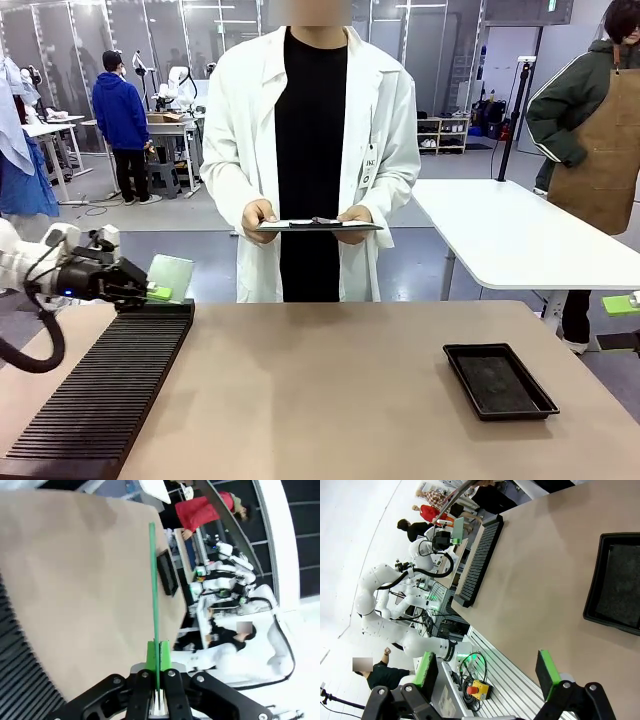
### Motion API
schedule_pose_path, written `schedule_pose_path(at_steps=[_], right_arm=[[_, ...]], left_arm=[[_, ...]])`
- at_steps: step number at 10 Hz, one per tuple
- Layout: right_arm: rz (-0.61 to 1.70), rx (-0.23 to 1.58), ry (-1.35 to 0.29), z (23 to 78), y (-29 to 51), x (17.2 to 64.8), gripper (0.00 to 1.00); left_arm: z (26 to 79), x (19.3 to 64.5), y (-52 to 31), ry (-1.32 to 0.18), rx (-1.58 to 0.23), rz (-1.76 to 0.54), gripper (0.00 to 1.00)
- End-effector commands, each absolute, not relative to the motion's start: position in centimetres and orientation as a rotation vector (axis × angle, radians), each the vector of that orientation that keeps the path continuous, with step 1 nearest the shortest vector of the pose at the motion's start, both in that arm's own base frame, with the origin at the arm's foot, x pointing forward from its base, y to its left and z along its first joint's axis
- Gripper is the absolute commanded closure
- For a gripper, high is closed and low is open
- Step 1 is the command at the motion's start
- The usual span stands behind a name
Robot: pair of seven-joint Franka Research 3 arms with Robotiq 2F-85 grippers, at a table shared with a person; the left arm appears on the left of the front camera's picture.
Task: Inspect the PCB.
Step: Pick up the Blank PCB and present it to the human, then release the Blank PCB you were holding.
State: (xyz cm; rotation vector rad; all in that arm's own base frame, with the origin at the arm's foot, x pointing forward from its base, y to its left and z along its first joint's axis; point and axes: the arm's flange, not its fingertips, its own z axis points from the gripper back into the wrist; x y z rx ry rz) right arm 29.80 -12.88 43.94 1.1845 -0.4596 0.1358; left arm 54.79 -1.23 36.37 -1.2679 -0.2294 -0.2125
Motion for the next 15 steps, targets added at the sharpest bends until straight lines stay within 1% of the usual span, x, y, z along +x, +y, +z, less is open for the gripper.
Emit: schedule_pose_path(at_steps=[1, 2, 4, 6, 8, 9, 15], right_arm=[[0.155, 1.187, -0.472, 44.0, -13.0, 29.9, 0.0], [0.155, 1.187, -0.472, 44.0, -13.0, 29.9, 0.0], [0.155, 1.187, -0.472, 44.0, -13.0, 29.9, 0.0], [0.155, 1.187, -0.472, 44.0, -13.0, 29.9, 0.0], [0.155, 1.187, -0.472, 44.0, -13.0, 29.9, 0.0], [0.155, 1.187, -0.472, 44.0, -13.0, 29.9, 0.0], [0.155, 1.187, -0.472, 44.0, -13.0, 29.9, 0.0]], left_arm=[[37.1, 56.7, -4.2, -0.153, -1.388, -0.165, 0.97], [38.2, 57.3, -6.1, -0.133, -1.467, -0.189, 0.97], [39.6, 58.1, -7.5, -0.131, -1.517, -0.217, 0.97], [38.5, 58.8, -8.7, -0.049, -1.568, -0.228, 0.97], [38.1, 59.1, -9.6, -0.016, -1.573, -0.247, 0.97], [38.4, 57.8, -9.0, -0.076, -1.535, -0.239, 0.97], [38.4, 57.8, -9.0, -0.076, -1.535, -0.239, 0.97]])
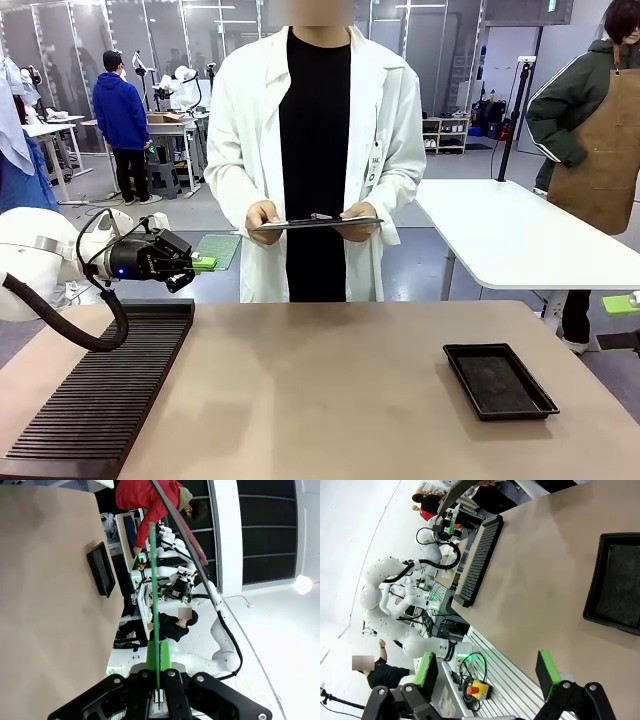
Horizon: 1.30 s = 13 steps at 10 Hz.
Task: Inspect the PCB.
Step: Release the Blank PCB you were holding.
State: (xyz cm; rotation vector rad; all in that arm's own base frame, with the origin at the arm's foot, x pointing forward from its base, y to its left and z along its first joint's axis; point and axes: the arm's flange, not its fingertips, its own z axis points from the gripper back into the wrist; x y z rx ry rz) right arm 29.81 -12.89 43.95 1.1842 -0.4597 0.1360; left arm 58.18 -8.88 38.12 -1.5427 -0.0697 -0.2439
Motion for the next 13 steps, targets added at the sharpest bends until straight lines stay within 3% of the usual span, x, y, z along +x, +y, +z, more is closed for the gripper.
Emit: schedule_pose_path(at_steps=[1, 13], right_arm=[[0.155, 1.187, -0.472, 44.02, -13.04, 29.85, 0.0], [0.155, 1.187, -0.472, 44.02, -13.04, 29.85, 0.0]], left_arm=[[38.39, 57.85, -9.01, -0.076, -1.535, -0.239, 0.97], [38.39, 57.85, -9.01, -0.076, -1.535, -0.239, 0.97]])
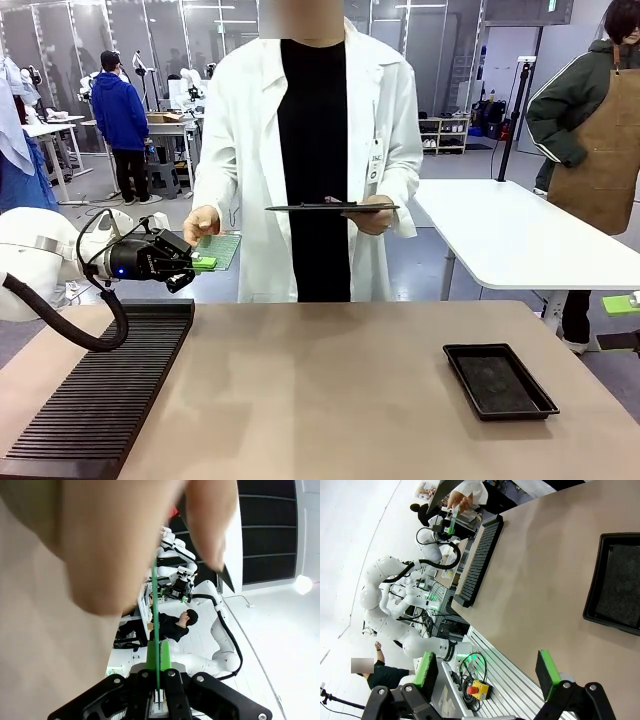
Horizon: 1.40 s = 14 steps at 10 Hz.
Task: Inspect the PCB.
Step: Release the Blank PCB you were holding.
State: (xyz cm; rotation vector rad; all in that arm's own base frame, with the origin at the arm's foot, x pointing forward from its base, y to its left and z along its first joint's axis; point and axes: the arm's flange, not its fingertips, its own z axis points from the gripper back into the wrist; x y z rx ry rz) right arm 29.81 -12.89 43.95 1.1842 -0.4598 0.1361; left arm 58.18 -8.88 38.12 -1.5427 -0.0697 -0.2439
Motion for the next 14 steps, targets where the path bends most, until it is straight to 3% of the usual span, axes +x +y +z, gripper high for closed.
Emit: schedule_pose_path(at_steps=[1, 11, 12, 13, 14], right_arm=[[0.155, 1.187, -0.472, 44.02, -13.04, 29.85, 0.0], [0.155, 1.187, -0.472, 44.02, -13.04, 29.85, 0.0], [0.155, 1.187, -0.472, 44.02, -13.04, 29.85, 0.0], [0.155, 1.187, -0.472, 44.02, -13.04, 29.85, 0.0], [0.155, 1.187, -0.472, 44.02, -13.04, 29.85, 0.0]], left_arm=[[38.39, 57.85, -9.01, -0.076, -1.535, -0.239, 0.97], [38.39, 57.85, -9.01, -0.076, -1.535, -0.239, 0.97], [38.12, 58.17, -8.9, -0.07, -1.543, -0.244, 0.9], [38.33, 57.88, -8.76, -0.046, -1.565, -0.283, 0.59], [38.44, 57.72, -8.58, -0.049, -1.568, -0.28, 0.55]])
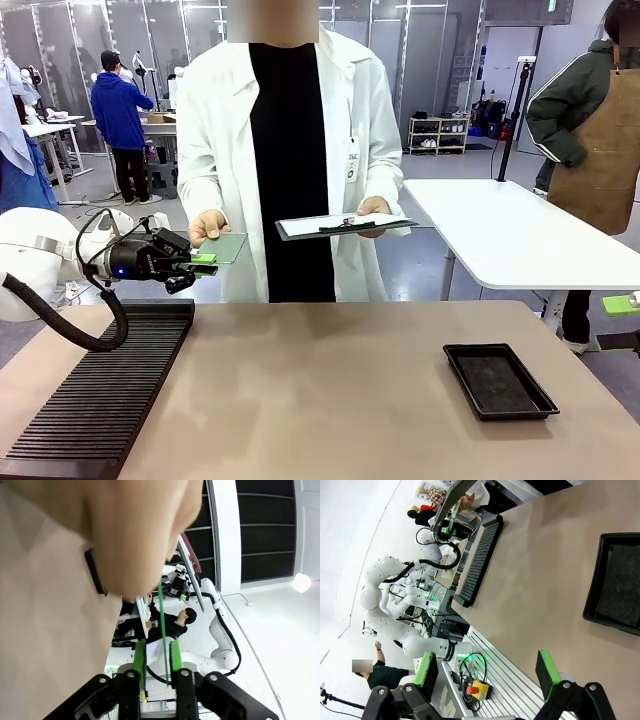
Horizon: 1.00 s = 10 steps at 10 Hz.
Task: Inspect the PCB.
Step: Release the Blank PCB you were holding.
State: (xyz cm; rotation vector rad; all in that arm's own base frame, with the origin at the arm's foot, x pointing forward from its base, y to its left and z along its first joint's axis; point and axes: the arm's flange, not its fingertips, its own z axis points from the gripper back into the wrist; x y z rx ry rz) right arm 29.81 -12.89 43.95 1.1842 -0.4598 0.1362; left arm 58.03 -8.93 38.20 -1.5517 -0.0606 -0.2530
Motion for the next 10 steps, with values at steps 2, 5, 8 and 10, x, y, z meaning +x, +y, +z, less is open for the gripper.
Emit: schedule_pose_path(at_steps=[2, 5, 8, 10], right_arm=[[0.155, 1.187, -0.472, 44.0, -13.0, 29.9, 0.0], [0.155, 1.187, -0.472, 44.0, -13.0, 29.9, 0.0], [0.155, 1.187, -0.472, 44.0, -13.0, 29.9, 0.0], [0.155, 1.187, -0.472, 44.0, -13.0, 29.9, 0.0]], left_arm=[[39.0, 57.6, -7.9, -0.066, -1.551, -0.28, 0.21], [39.5, 57.7, -8.1, -0.06, -1.546, -0.285, 0.0], [39.9, 57.3, -7.6, -0.06, -1.506, -0.276, 0.0], [39.2, 56.6, -7.3, -0.065, -1.577, -0.361, 0.0]])
